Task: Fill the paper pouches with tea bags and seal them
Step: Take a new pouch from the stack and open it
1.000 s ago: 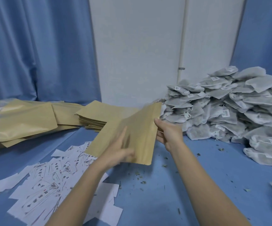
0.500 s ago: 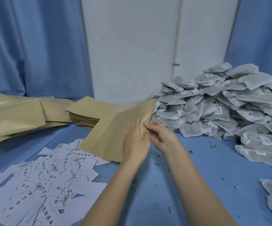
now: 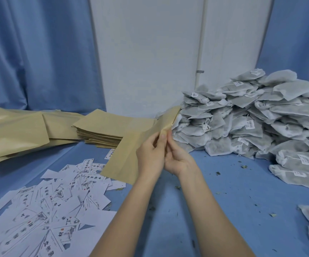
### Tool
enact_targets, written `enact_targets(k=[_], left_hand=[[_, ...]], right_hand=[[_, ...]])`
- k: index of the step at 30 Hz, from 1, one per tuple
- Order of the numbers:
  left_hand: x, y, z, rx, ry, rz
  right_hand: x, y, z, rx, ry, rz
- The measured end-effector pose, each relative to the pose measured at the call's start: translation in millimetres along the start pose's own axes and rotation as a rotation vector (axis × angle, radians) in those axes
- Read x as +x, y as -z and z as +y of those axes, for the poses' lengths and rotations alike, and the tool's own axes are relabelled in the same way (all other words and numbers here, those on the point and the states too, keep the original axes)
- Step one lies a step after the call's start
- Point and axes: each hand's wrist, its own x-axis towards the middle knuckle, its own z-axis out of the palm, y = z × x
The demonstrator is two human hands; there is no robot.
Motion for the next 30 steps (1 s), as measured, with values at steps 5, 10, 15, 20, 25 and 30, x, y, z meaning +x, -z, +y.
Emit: enact_targets(k=[5, 10, 15, 20, 25, 30], left_hand=[[1, -6, 1, 0.002, 0.027, 0.027], [4, -7, 1, 0.036, 0.032, -0.008], [1, -21, 7, 0.487, -0.173, -0.008], [-11, -49, 3, 0.716, -0.216, 0.006], [-23, -71, -10, 0.724, -0.204, -0.063], [-35, -87, -17, 0.623, -0.216, -0.044]], right_hand=[[3, -2, 1, 0.019, 0.008, -0.05], [-3, 1, -15, -0.412, 0.48, 0.086], [-15, 8, -30, -0.984, 0.765, 0.255], [-22, 18, -46, -1.171, 0.575, 0.264], [-23, 32, -64, -1.286, 0.534, 0.4], [-17, 44, -71, -1.469, 0.577, 0.537]])
